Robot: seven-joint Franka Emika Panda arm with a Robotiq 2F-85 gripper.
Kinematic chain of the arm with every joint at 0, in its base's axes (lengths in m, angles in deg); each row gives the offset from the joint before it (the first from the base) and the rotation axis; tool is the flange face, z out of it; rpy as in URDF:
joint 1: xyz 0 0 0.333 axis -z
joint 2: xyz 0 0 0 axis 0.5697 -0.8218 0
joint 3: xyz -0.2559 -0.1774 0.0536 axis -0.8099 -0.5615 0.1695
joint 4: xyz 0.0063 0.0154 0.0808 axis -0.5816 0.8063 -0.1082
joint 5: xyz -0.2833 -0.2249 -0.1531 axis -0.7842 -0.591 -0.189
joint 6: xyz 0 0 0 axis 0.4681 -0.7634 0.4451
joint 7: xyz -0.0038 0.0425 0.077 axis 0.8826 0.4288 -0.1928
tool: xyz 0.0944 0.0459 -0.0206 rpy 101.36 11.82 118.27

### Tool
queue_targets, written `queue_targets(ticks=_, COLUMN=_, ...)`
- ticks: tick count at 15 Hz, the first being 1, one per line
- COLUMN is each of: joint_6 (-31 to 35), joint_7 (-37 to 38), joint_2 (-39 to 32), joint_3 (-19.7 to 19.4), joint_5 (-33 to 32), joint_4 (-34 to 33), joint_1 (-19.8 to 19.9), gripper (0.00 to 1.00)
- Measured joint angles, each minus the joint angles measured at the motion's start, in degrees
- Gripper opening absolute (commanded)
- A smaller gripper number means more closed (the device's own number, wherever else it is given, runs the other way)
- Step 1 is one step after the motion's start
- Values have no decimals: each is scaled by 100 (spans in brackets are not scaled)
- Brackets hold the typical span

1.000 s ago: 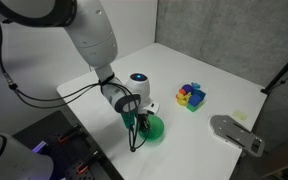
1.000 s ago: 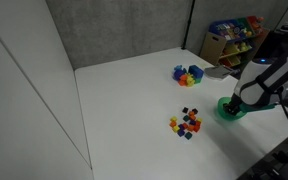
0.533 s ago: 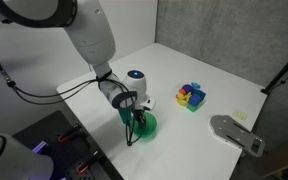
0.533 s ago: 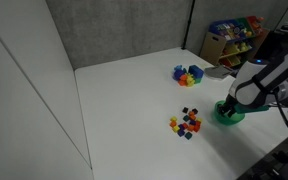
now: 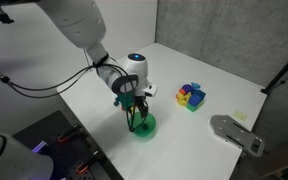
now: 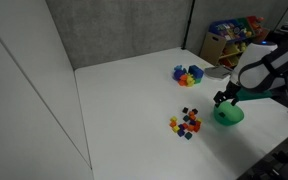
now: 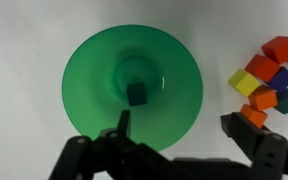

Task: Put the blue block inside the bowl

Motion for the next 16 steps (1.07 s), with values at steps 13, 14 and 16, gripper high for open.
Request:
queue_targets(ticks=13, joint_6=-3243, joint_7=-389, joint_2=2769, joint_3=466, joint_5=-41, joint_4=56, joint_1=-451, gripper=100)
queue_targets(ticks=14, joint_6=-3434, joint_7=-453, joint_2=2970, joint_3=478, joint_5=-72, joint_4=39, joint_1=-451, gripper=100)
queue_targets(ticks=16, joint_6=-3730, joint_7=-527, joint_2=3291, joint_3=499, joint_5=-182, joint_4=8, joint_1=-451, gripper=100)
